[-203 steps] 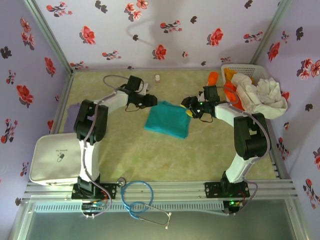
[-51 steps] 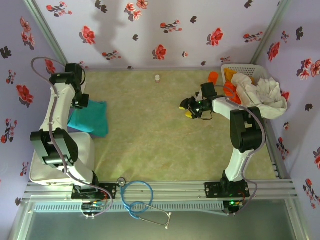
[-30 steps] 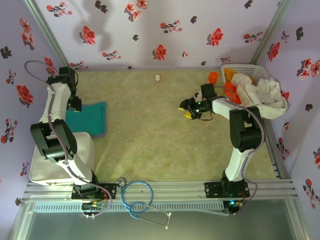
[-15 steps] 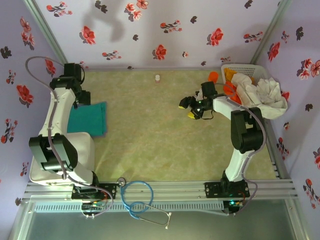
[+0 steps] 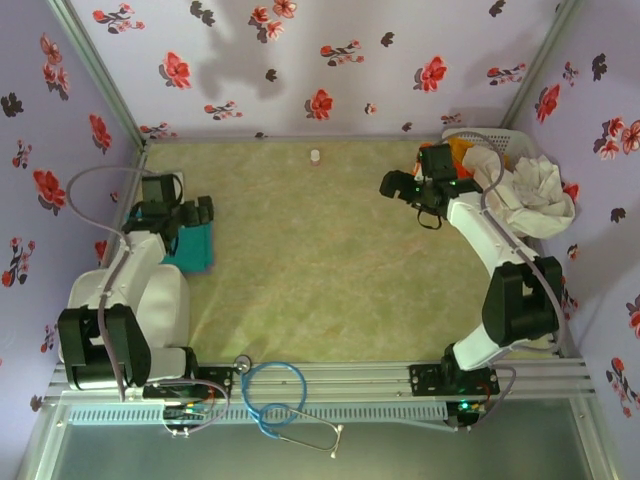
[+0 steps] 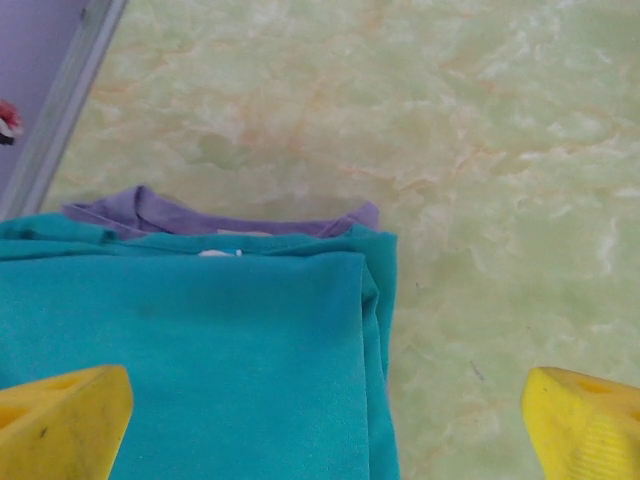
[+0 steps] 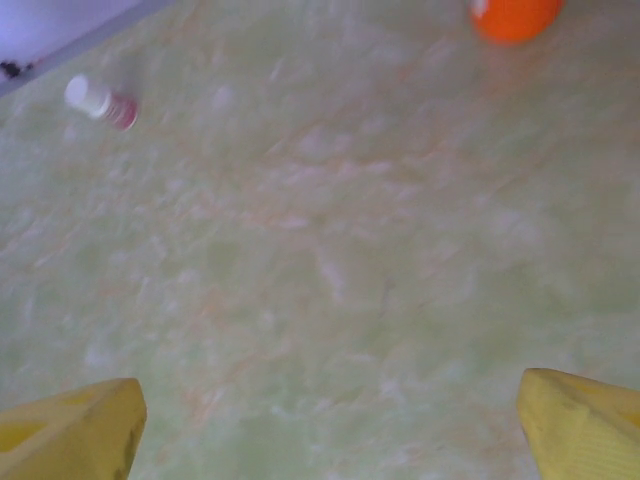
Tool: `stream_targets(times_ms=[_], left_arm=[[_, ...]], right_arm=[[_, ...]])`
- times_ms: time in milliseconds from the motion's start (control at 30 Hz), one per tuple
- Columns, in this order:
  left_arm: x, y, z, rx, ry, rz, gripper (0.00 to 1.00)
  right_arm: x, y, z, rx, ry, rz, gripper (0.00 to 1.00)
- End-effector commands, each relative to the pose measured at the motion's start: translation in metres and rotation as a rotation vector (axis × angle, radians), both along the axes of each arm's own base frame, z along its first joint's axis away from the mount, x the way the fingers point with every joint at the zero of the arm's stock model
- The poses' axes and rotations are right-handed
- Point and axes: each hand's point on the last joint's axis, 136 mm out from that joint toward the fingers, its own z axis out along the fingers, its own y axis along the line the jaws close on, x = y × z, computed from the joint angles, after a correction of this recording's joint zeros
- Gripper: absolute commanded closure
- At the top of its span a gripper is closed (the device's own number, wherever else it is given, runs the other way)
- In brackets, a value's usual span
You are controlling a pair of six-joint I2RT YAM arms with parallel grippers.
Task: Fold and stack the t-shirts
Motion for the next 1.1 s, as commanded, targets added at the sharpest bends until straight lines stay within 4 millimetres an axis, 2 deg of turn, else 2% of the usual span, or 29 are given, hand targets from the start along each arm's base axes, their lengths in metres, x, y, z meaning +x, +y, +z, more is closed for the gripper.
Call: stream_targets(times_ms=[0, 167, 267, 367, 533, 667, 900, 1067], left_arm=[[0.016, -0.004, 0.015, 0.012, -0.196, -0.029, 0.0], [0.008, 0.002, -0.016, 0.035, -0.224, 0.001, 0.0], [0.004, 0.004, -0.033, 0.039, -0.233, 0.012, 0.0], [0.0, 0.005, -0.042, 0.036, -0.281, 0.018, 0.0], [-0.003, 0.002, -0.044, 0.055, -0.354, -0.002, 0.0], [-0.001, 0.0, -0.041, 0.096, -0.399, -0.039, 0.0], [0.001, -0.004, -0.061, 0.105, -0.448, -0.069, 0.0], [0.008, 0.0, -0.065, 0.111, -0.41, -0.036, 0.0]], right_arm=[[-0.001, -0.037, 0.002, -0.2, -0.083, -0.075, 0.01], [-0.008, -0.071, 0.002, -0.362, -0.223, -0.16, 0.01], [-0.015, -0.082, -0.004, -0.434, -0.289, -0.166, 0.01], [-0.021, -0.09, -0.009, -0.487, -0.359, -0.173, 0.01], [-0.026, -0.093, -0.012, -0.569, -0.471, -0.137, 0.0], [-0.024, -0.101, -0.028, -0.619, -0.43, -0.146, 0.0], [-0.019, -0.106, -0.044, -0.627, -0.471, -0.178, 0.0], [-0.017, -0.108, -0.054, -0.613, -0.447, -0.172, 0.01]])
